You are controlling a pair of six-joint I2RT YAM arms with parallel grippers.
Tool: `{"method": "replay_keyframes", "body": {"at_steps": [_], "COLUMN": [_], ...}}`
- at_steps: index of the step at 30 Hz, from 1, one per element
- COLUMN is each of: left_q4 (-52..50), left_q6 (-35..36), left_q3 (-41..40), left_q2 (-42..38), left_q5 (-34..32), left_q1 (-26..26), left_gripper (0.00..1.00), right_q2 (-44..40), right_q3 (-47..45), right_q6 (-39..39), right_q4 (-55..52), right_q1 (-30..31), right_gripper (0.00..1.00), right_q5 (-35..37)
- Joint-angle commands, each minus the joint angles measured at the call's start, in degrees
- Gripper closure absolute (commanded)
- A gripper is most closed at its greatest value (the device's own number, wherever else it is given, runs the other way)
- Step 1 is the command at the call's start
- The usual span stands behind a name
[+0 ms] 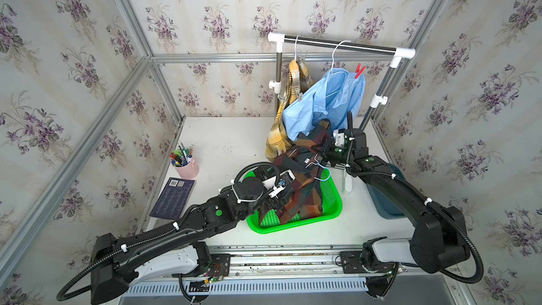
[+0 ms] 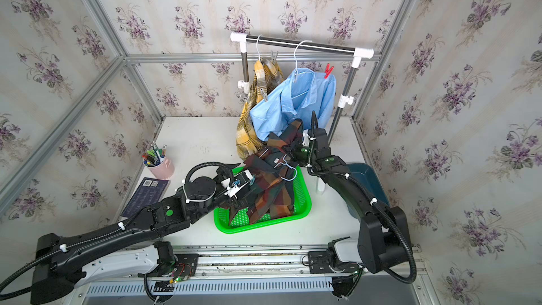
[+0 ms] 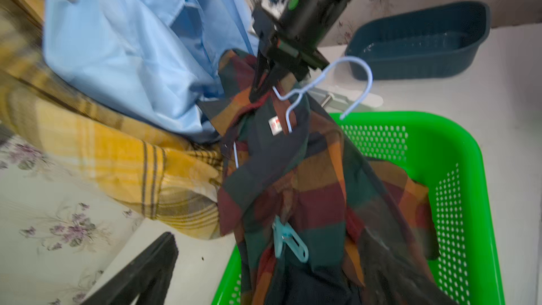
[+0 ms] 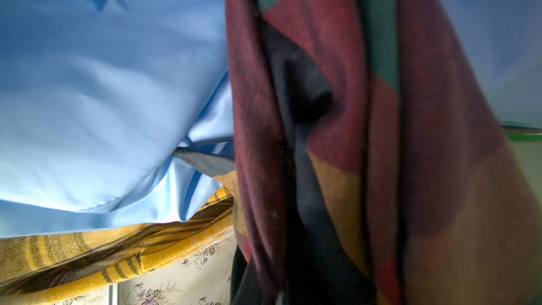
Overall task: Remove the clothespins securing long-sleeve shirts to the hanger
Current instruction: Remove the clamp from the hanger.
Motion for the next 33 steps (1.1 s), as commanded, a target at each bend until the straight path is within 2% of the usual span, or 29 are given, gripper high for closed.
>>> {"method": "replay_keyframes", "body": {"at_steps": [1, 5, 12, 17, 32, 33], "left_q4": [-7.6, -5.6, -4.4, -4.0, -1.3, -1.1], "left_q6": [-2.7, 5.7, 11.4, 12.8, 13.1, 13.0], "left_q3": [0.5, 0.3, 3.5, 4.5, 4.7, 4.7], "left_q2": [0.8, 4.3, 11.5, 14.5, 18.3, 18.3], "left_q5": [4.7, -0.4, 0.3, 0.9, 0.5, 0.7], "left_q1": [1.2, 1.2, 3.0, 3.4, 4.1, 4.0], "left_gripper": [0.06, 0.11, 0.23, 0.31, 0.44, 0.49], "right_q2": [0.1, -0.6, -1.6, -1.8, -1.7, -1.7], "right_q3": [-0.1, -2.0, -3.6, -3.7, -4.8, -4.9], "right_q6": [0.4, 0.7, 0.5, 0.1, 0.5, 0.4], "right_q4": [2.7, 4.8, 6.1, 6.1, 8.2, 8.2], "right_q1": [-0.1, -0.1, -0.9, -1.5, -2.9, -2.9], "right_gripper": [1.00, 1.00, 1.00, 1.00, 1.00, 1.00], "right_q5": [0.1, -1.5, -3.3, -4.4, -6.3, -6.3]}}
